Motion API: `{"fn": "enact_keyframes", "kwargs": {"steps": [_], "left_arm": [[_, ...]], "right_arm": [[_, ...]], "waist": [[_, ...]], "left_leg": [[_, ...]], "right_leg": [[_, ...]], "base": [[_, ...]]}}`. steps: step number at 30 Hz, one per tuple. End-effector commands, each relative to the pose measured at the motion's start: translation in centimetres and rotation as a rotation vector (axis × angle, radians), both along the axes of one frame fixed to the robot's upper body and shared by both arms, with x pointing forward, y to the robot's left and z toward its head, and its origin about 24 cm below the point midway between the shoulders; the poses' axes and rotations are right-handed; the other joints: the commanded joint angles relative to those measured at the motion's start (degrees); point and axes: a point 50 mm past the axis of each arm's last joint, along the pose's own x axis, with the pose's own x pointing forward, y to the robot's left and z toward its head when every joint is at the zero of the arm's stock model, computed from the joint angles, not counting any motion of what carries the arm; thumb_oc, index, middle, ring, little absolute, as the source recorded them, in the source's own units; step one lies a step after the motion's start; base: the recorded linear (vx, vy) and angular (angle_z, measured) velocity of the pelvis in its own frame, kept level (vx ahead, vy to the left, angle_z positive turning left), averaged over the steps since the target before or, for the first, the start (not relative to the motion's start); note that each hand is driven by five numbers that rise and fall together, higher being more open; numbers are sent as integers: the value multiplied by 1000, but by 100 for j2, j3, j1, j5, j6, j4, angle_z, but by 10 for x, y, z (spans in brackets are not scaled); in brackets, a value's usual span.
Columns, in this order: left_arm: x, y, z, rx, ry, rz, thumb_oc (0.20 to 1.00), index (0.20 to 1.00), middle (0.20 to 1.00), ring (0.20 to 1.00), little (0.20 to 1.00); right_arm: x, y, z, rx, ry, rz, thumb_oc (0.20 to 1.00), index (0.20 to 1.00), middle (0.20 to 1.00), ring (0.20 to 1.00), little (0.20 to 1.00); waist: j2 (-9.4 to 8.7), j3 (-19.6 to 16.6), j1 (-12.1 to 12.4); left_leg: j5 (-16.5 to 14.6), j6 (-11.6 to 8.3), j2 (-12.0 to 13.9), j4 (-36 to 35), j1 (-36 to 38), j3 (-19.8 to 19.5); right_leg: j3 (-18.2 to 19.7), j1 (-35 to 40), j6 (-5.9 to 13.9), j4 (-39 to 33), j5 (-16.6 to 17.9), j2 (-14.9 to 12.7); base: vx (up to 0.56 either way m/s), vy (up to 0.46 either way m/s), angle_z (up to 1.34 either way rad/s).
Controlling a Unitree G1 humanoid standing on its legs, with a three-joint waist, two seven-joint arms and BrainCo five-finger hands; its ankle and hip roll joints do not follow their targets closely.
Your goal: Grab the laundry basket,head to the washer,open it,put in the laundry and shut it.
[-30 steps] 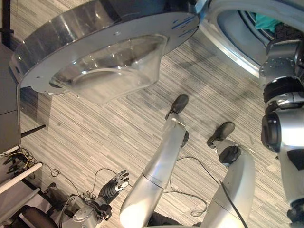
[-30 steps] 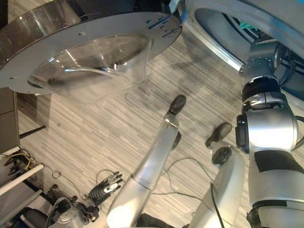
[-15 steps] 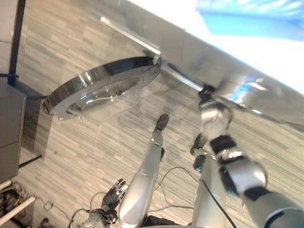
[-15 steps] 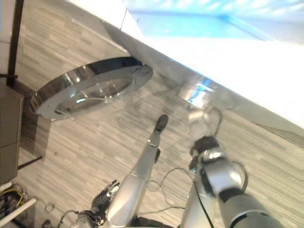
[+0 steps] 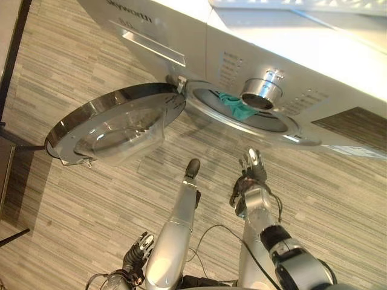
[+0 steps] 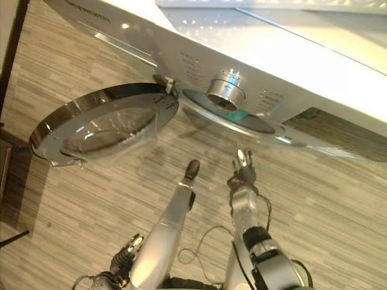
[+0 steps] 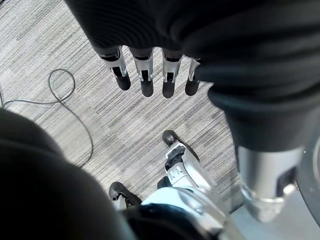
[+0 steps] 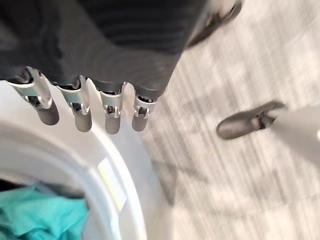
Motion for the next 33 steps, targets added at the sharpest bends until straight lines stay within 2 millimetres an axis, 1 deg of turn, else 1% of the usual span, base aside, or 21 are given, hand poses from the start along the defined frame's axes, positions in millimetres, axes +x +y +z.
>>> {"fn": "enact_keyframes", "kwargs": {"steps": [1, 2, 3, 6, 7, 8, 13, 14, 15, 16, 20, 22, 23, 25, 26, 27, 29, 30, 31, 32, 33], "left_arm": [[-20, -14, -8, -45, 57, -18, 1000, 1000, 1000, 1000, 1000], [-23, -11, -11, -38, 74, 10, 1000, 1000, 1000, 1000, 1000], [-30, -4, -17, -24, 117, 57, 1000, 1000, 1000, 1000, 1000], [-38, 11, -22, 15, 170, 128, 1000, 1000, 1000, 1000, 1000], [-44, 17, -25, 31, 205, 174, 1000, 1000, 1000, 1000, 1000], [-43, 17, -25, 31, 204, 174, 1000, 1000, 1000, 1000, 1000], [-60, 31, -30, 98, 284, 222, 1000, 1000, 1000, 1000, 1000], [-60, 31, -30, 98, 284, 222, 1000, 1000, 1000, 1000, 1000], [-62, 33, -30, 131, 302, 202, 1000, 1000, 1000, 1000, 1000], [-63, 33, -31, 136, 308, 194, 1000, 1000, 1000, 1000, 1000], [-74, 38, -32, 157, 367, 208, 1000, 1000, 1000, 1000, 1000], [-74, 38, -32, 157, 367, 208, 1000, 1000, 1000, 1000, 1000], [-81, 43, -33, 185, 412, 189, 1000, 1000, 1000, 1000, 1000], [-80, 46, -32, 204, 415, 167, 1000, 1000, 1000, 1000, 1000], [-79, 46, -32, 204, 415, 167, 1000, 1000, 1000, 1000, 1000], [-76, 47, -31, 216, 413, 130, 1000, 1000, 1000, 1000, 1000], [-76, 47, -31, 216, 413, 130, 1000, 1000, 1000, 1000, 1000], [-75, 46, -31, 216, 407, 112, 1000, 1000, 1000, 1000, 1000], [-69, 48, -30, 230, 383, 71, 1000, 1000, 1000, 1000, 1000], [-56, 47, -27, 237, 324, 60, 1000, 1000, 1000, 1000, 1000], [-51, 47, -25, 233, 294, 65, 1000, 1000, 1000, 1000, 1000]], "right_arm": [[8, -9, 15, -58, -72, 35, 1000, 1000, 1000, 1000, 1000], [3, -15, 7, -73, -37, 29, 1000, 1000, 1000, 1000, 1000], [-10, -22, -12, -64, 50, 10, 1000, 1000, 1000, 1000, 1000], [-29, -36, -35, -78, 165, -5, 1000, 1000, 1000, 1000, 1000], [-43, -49, -49, -118, 249, -16, 1000, 1000, 1000, 1000, 1000], [-43, -49, -49, -118, 249, -15, 1000, 1000, 1000, 1000, 1000], [-85, -74, -75, -199, 408, 6, 1000, 1000, 1000, 1000, 1000], [-85, -74, -76, -199, 408, 6, 1000, 1000, 1000, 1000, 1000], [-103, -87, -84, -268, 493, 23, 1000, 1000, 1000, 1000, 1000], [-115, -92, -90, -290, 540, 40, 1000, 1000, 1000, 1000, 1000], [-151, -112, -102, -374, 693, 63, 1000, 1000, 1000, 1000, 1000], [-151, -112, -102, -375, 693, 63, 1000, 1000, 1000, 1000, 1000], [-174, -120, -109, -444, 807, 105, 1000, 1000, 1000, 1000, 1000], [-188, -126, -112, -521, 890, 182, 1000, 1000, 1000, 1000, 1000], [-188, -127, -112, -521, 890, 181, 1000, 1000, 1000, 1000, 1000], [-198, -128, -115, -622, 965, 299, 1000, 1000, 1000, 1000, 1000], [-198, -128, -115, -622, 965, 299, 1000, 1000, 1000, 1000, 1000], [-199, -126, -116, -714, 990, 423, 1000, 1000, 1000, 1000, 1000], [-192, -120, -116, -919, 1000, 651, 1000, 1000, 1000, 1000, 1000], [-183, -114, -116, -999, 971, 752, 1000, 1000, 1000, 1000, 1000], [-179, -115, -114, -995, 962, 745, 1000, 1000, 1000, 1000, 1000]], "waist": [[195, 204, 180], [195, 152, 191], [200, -26, 242], [197, -340, 336], [191, -545, 422], [196, -532, 415], [69, -1178, 487], [74, -1173, 481], [72, -1431, 507], [79, -1517, 504], [101, -1830, 545], [103, -1845, 533], [120, -2006, 575], [106, -2089, 639], [109, -2101, 626], [111, -2158, 702], [111, -2158, 702], [132, -2213, 780], [191, -2182, 893], [215, -2175, 909], [210, -2156, 903]], "left_leg": [[-185, 646, -420, 18, 148, 37], [-183, 646, -422, -28, 271, 8], [-167, 635, -415, -204, 564, -82], [-61, 578, -370, -641, 1081, -259], [269, 510, -334, -1022, 1330, -379], [275, 509, -334, -1034, 1349, -386], [901, 362, -98, -2371, 2257, -715], [908, 361, -96, -2384, 2271, -722], [1122, 295, 9, -2844, 2560, -854], [1204, 252, 45, -2990, 2687, -905], [1349, 159, 116, -3298, 3001, -1108], [1370, 161, 109, -3301, 2977, -1123], [1413, 109, 106, -3347, 3128, -1242], [1428, 62, 98, -3347, 3181, -1338], [1447, 64, 90, -3347, 3159, -1353], [1469, 12, 80, -3347, 3230, -1461], [1469, 12, 79, -3347, 3230, -1461], [1482, 5, 72, -3347, 3243, -1541], [1630, -28, 72, -3347, 3253, -1732], [1761, -135, 32, -3347, 3042, -1853], [1952, -224, 9, -3347, 2932, -1997]], "right_leg": [[-149, 516, 106, -1168, 670, 94], [-146, 622, 103, -1185, 654, 97], [-151, 945, 102, -1305, 627, 93], [-236, 1483, 99, -1642, 629, 85], [-394, 1790, 93, -1994, 844, 54], [-401, 1811, 93, -2005, 847, 54], [-785, 2766, 177, -3211, 1168, 131], [-792, 2782, 176, -3225, 1174, 133], [-941, 3082, 217, -3618, 1304, 142], [-1020, 3221, 232, -3767, 1362, 155], [-1255, 3698, 249, -4188, 1449, 209], [-1270, 3685, 255, -4201, 1470, 206], [-1401, 3943, 268, -4363, 1494, 237], [-1506, 4098, 257, -4410, 1447, 248], [-1522, 4085, 263, -4417, 1465, 243], [-1641, 4215, 256, -4425, 1430, 233], [-1642, 4216, 256, -4425, 1430, 233], [-1702, 4260, 258, -4426, 1405, 237], [-1713, 4310, 218, -4429, 1388, 250], [-1757, 4173, 237, -4436, 1372, 227], [-1723, 4112, 237, -4436, 1389, 209]], "base": [[38, -34, -4], [110, -52, -6], [163, -89, -5], [152, -81, 3], [46, -57, 14], [63, -84, 25], [148, -94, 19], [160, -68, 39], [142, -58, 38], [182, -69, 26], [112, -42, 24], [58, -16, 21], [108, -50, 27], [87, -44, 31], [65, -31, 50], [39, -17, 44], [33, -13, 35], [30, -4, 19], [-29, 24, 21], [-63, 73, 27], [-98, 122, 39]]}}
